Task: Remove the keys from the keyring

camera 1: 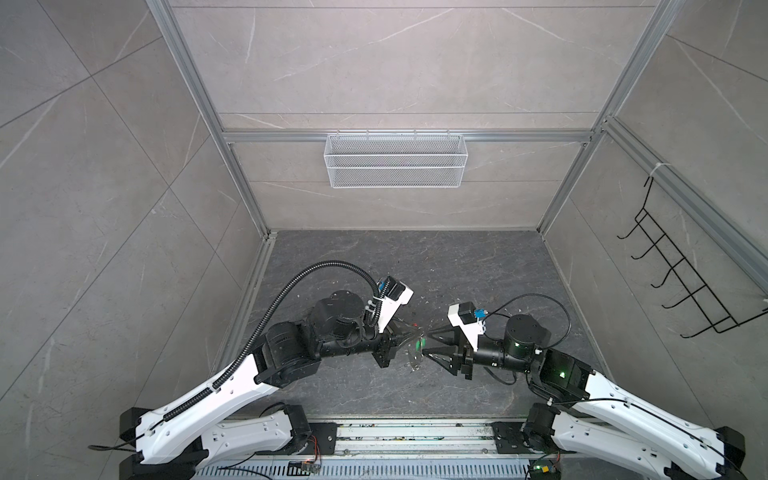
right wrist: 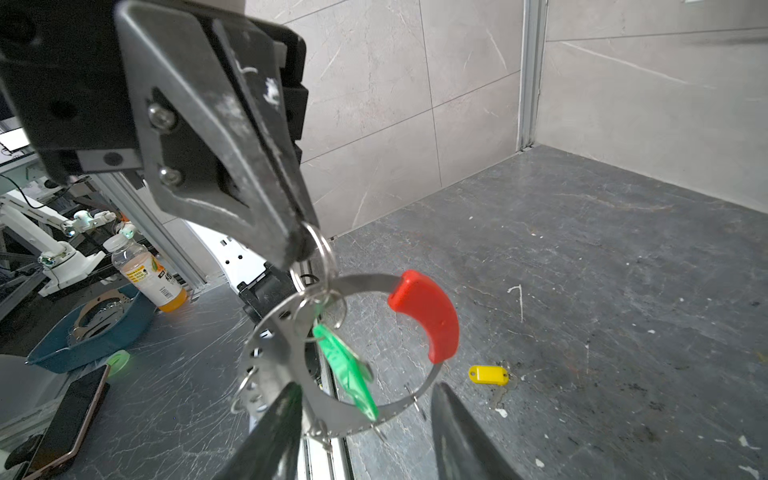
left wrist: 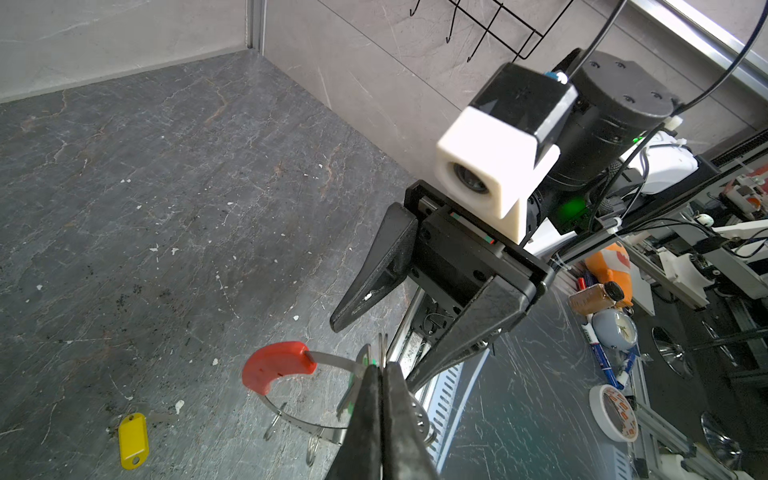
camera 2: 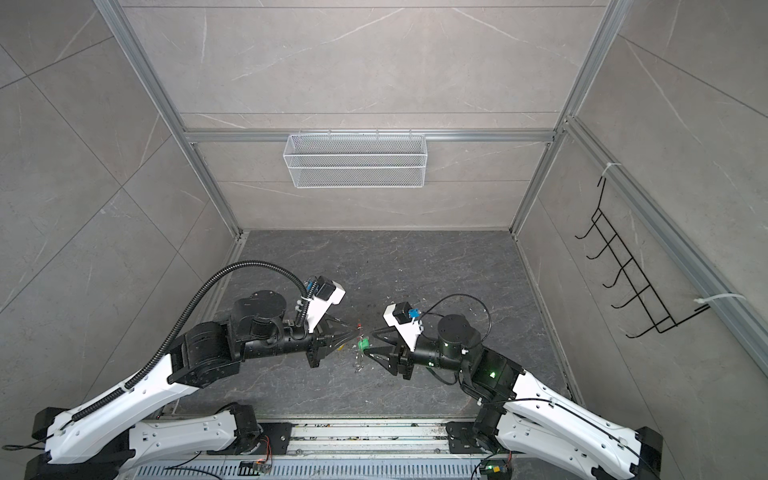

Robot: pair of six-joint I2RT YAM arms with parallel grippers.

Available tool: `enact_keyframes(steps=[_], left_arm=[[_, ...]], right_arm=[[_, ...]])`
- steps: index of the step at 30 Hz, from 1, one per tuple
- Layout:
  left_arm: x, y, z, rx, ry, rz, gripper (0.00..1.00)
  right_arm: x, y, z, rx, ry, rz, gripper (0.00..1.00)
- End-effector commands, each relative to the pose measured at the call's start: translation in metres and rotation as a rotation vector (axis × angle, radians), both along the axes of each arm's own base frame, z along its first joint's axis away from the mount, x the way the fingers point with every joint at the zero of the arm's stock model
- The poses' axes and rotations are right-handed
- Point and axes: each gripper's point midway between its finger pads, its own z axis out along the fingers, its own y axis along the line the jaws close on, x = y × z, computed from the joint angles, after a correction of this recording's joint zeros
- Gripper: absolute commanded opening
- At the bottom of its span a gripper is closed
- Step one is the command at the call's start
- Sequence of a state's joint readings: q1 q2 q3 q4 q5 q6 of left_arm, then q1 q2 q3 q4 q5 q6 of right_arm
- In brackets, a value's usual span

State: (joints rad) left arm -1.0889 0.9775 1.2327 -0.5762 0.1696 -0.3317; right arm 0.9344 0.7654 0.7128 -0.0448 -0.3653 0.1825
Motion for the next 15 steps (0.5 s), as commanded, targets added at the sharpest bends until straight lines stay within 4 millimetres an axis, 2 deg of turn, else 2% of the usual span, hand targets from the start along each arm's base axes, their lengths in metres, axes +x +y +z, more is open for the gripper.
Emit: enact_keyframes(steps=[1, 4, 7, 11, 15], left_arm=[[-0.009, 0.001, 0.017, -0.046, -0.037, -0.052, 0.00], [-0.012, 0.002, 0.015, -0.034, -0.032, -0.063, 0.00], [-0.015, 0.002, 0.014, -0.026, -0.023, -0.084, 0.00], [-0.018, 0.002, 0.014, -0.029, -0.020, -0.096, 0.00], [-0.019, 0.002, 0.015, -0.034, -0.019, -0.102, 0.00]], right_arm=[[0.001, -0.016, 0.037, 0.065, -0.095, -0.060, 0.51], [-0.003, -0.022, 0.054, 0.101, -0.119, -0.063, 0.48], [-0.007, -0.013, 0.062, 0.102, -0.100, -0.012, 0.42], [-0.011, 0.004, 0.064, 0.088, -0.060, 0.072, 0.43], [-0.013, 0.010, 0.060, 0.076, -0.037, 0.100, 0.41]])
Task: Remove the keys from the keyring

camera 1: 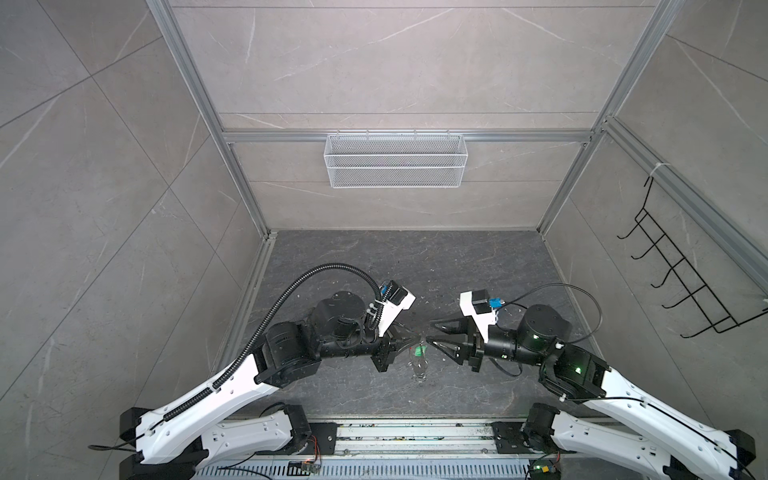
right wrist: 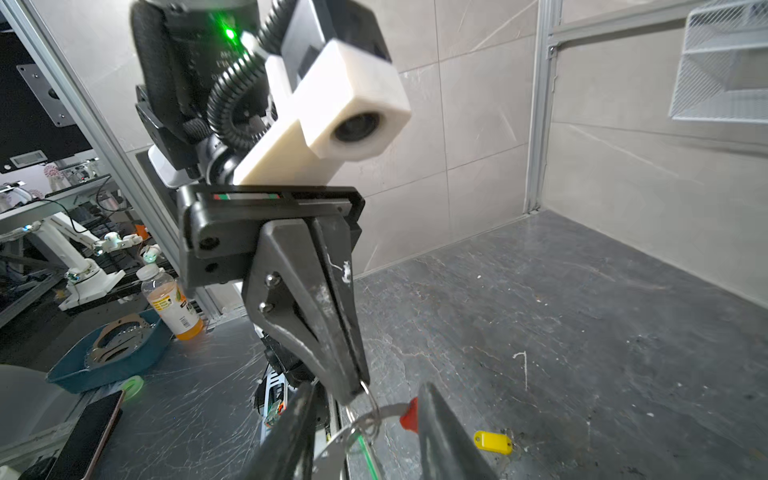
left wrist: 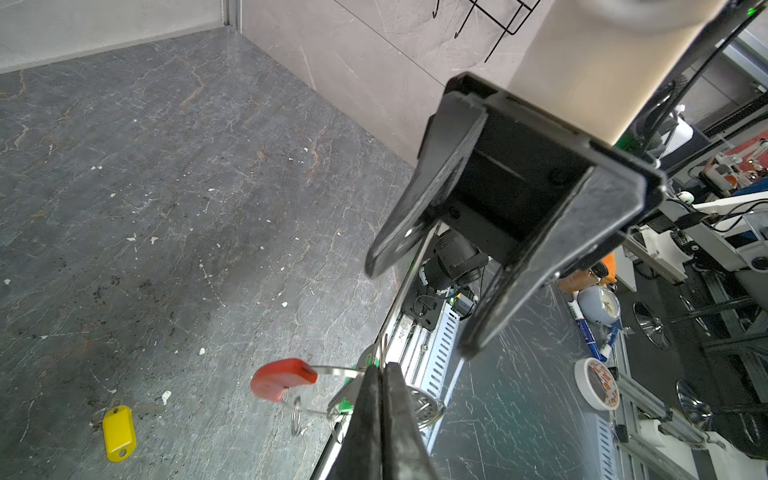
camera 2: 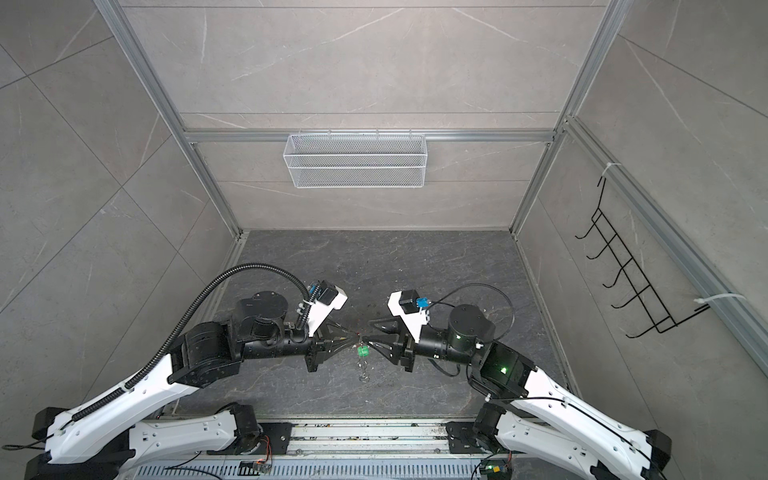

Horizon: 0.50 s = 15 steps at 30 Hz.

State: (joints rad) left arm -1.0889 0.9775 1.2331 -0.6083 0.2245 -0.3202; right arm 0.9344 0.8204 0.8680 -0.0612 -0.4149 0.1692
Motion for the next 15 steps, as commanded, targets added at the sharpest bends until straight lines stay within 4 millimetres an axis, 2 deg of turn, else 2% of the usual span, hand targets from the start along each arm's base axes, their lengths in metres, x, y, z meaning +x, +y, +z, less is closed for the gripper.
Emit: enact_keyframes(steps=[1, 15], left_arm=[[-0.009, 0.002, 0.020, -0.056, -0.043, -0.048, 0.00], [-0.012, 0.004, 0.021, -0.064, -0.056, -0.061, 0.00]], right_arm=[[-0.008, 0.002, 0.004, 0.004, 0.023, 0.049, 0.40], [-0.014, 0.006, -0.009, -0.009, 0.062, 0.093, 0.19]])
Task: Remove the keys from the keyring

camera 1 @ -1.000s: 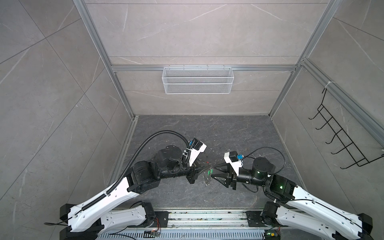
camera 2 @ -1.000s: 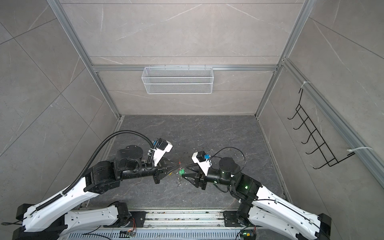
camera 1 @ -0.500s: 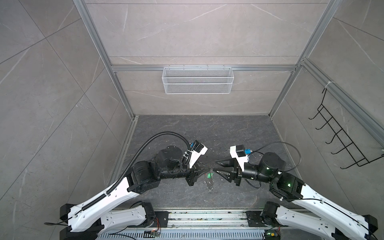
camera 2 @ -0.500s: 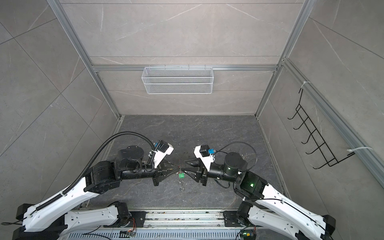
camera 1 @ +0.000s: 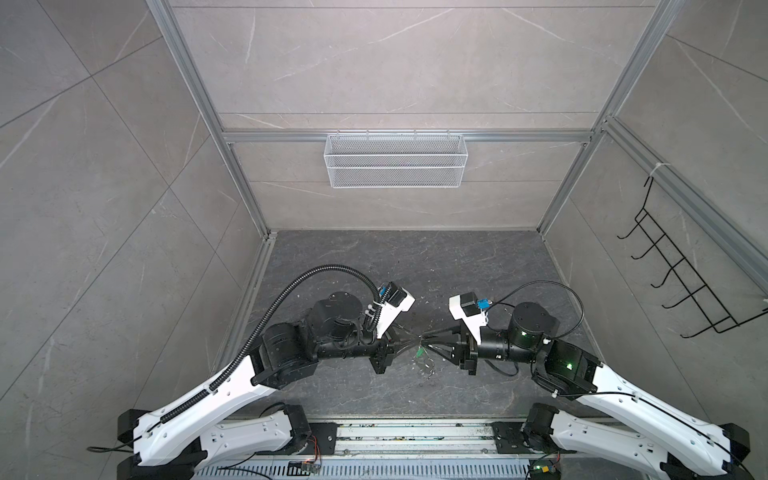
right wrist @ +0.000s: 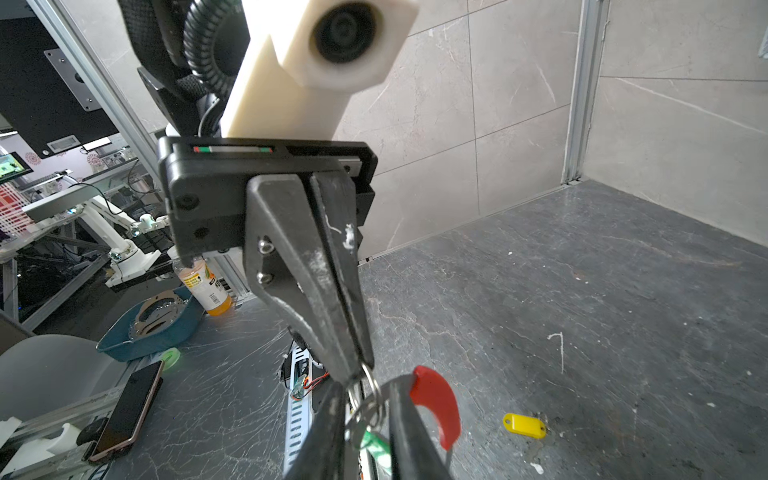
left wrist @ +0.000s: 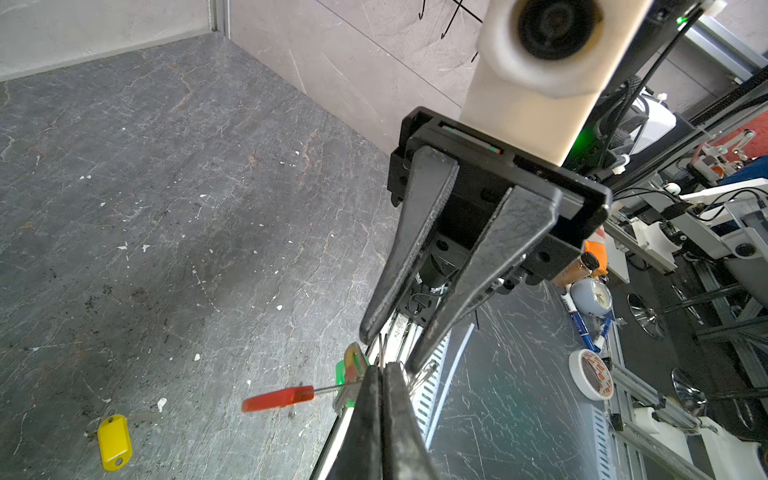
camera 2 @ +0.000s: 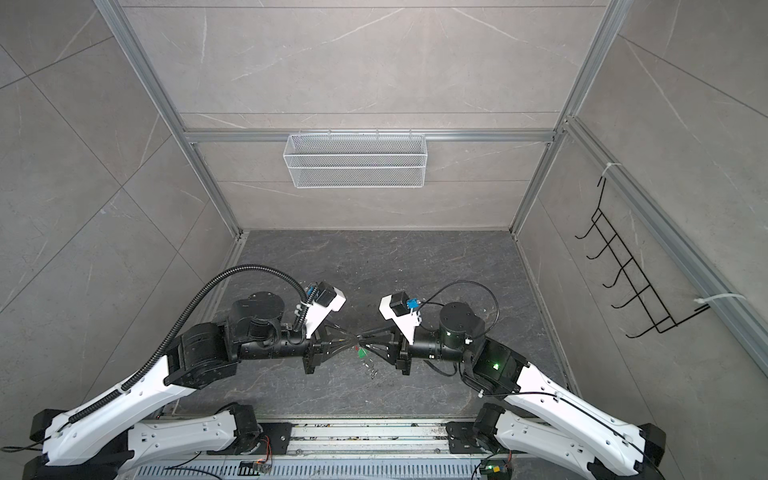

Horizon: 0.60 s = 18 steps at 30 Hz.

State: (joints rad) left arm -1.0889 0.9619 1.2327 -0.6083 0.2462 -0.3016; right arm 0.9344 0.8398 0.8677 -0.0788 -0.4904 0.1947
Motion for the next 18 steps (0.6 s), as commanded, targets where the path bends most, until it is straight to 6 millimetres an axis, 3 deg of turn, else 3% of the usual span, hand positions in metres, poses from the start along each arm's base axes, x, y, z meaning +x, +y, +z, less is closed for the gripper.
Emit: enact_keyframes(steps=[1, 10, 18], left_arm=[[-0.0063, 0.0018, 0.0161, -0.049, -0.037, -0.034, 0.00], [-0.0101, -0.0013, 0.0159, -0.056, -0.029, -0.061, 0.00], [-0.0102, -0.0023, 0.0143, -0.051, -0.025, -0.064, 0.00]], right_arm=[[-0.0039, 0.0005, -0.0005, 0.012, 0.009, 0.021, 0.18], [-0.0053, 0.0031, -0.0002, 0.019, 0.025, 0.037, 0.15], [-0.0086, 0.0059, 0.0012, 0.031, 0.036, 0.065, 0.05]])
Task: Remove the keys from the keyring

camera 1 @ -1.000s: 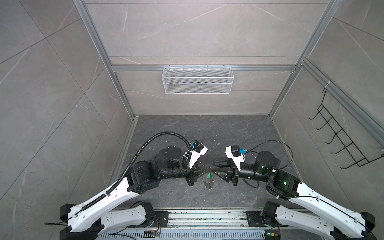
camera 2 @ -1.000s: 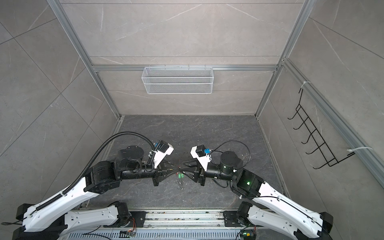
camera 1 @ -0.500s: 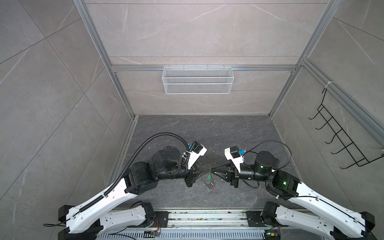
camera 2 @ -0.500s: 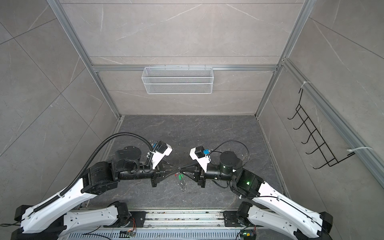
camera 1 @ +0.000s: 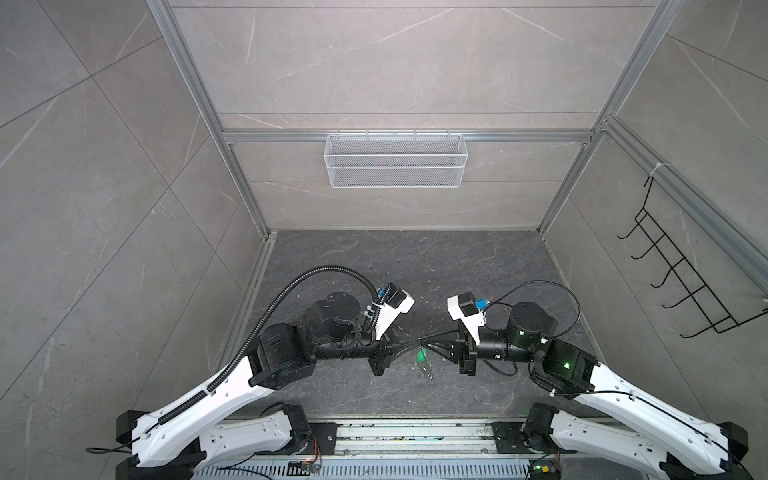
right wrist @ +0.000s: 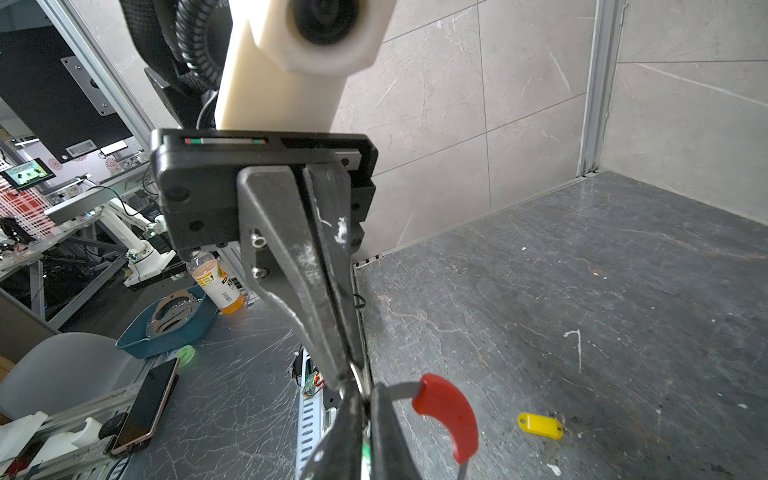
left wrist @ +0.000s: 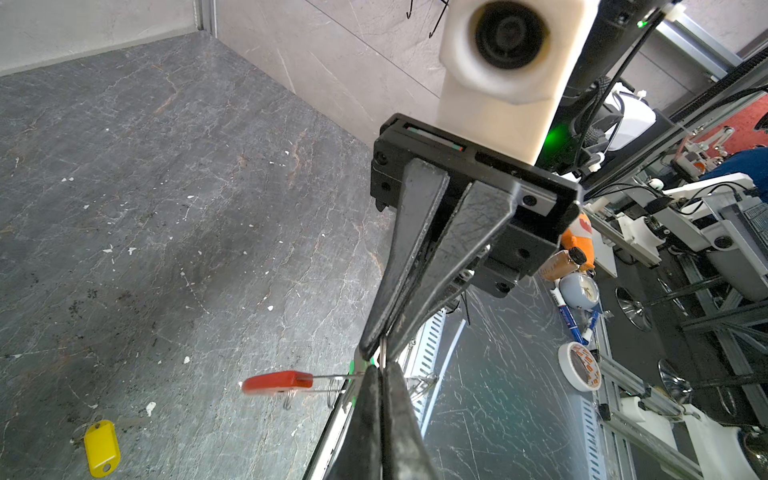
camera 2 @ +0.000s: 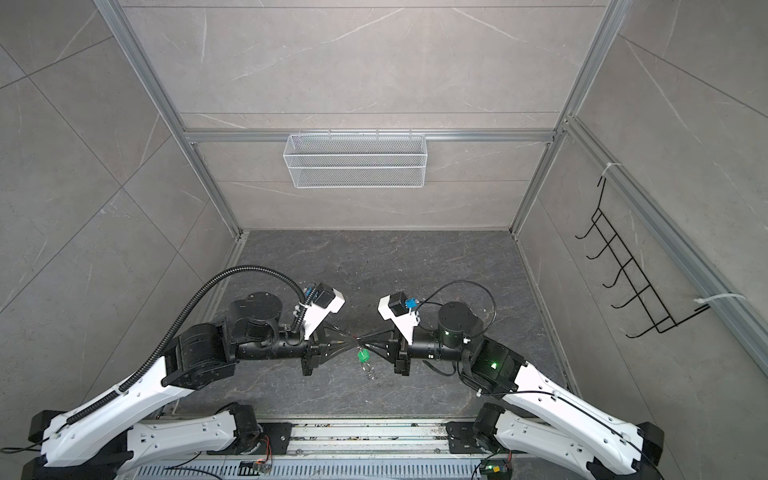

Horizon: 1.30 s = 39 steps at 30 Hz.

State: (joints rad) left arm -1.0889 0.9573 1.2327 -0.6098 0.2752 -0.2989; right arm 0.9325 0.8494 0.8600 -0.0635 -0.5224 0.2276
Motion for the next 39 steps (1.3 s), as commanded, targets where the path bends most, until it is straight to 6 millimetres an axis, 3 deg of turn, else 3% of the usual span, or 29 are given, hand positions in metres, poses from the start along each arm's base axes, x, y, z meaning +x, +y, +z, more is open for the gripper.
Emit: enact_keyframes(steps=[1, 5, 8, 11, 20, 29, 39], left_arm=[[-0.004, -0.002, 0.013, -0.043, -0.033, -0.033, 0.00], [-0.001, 0.000, 0.012, -0.037, -0.030, -0.007, 0.00], [0.002, 0.004, 0.013, -0.047, -0.034, 0.021, 0.29], [0.005, 0.015, 0.012, -0.074, -0.056, 0.069, 0.35], [0.004, 0.014, 0.009, -0.182, -0.091, 0.067, 0.33], [-0.002, 0.009, 0.027, -0.342, -0.180, 0.017, 0.29], [-0.002, -0.003, 0.024, -0.345, -0.180, -0.018, 0.27]], right_arm=[[-0.005, 0.003, 0.004, 0.027, -0.003, 0.037, 0.02], [-0.004, 0.002, 0.006, 0.033, -0.006, 0.026, 0.00], [-0.002, 0.000, 0.006, 0.039, -0.010, 0.009, 0.00], [0.000, -0.002, 0.009, 0.049, -0.017, -0.011, 0.00], [0.001, -0.007, 0.017, 0.083, -0.024, -0.035, 0.00], [-0.001, -0.011, 0.020, 0.099, -0.026, -0.044, 0.00], [-0.001, -0.010, 0.019, 0.103, -0.022, -0.041, 0.00]])
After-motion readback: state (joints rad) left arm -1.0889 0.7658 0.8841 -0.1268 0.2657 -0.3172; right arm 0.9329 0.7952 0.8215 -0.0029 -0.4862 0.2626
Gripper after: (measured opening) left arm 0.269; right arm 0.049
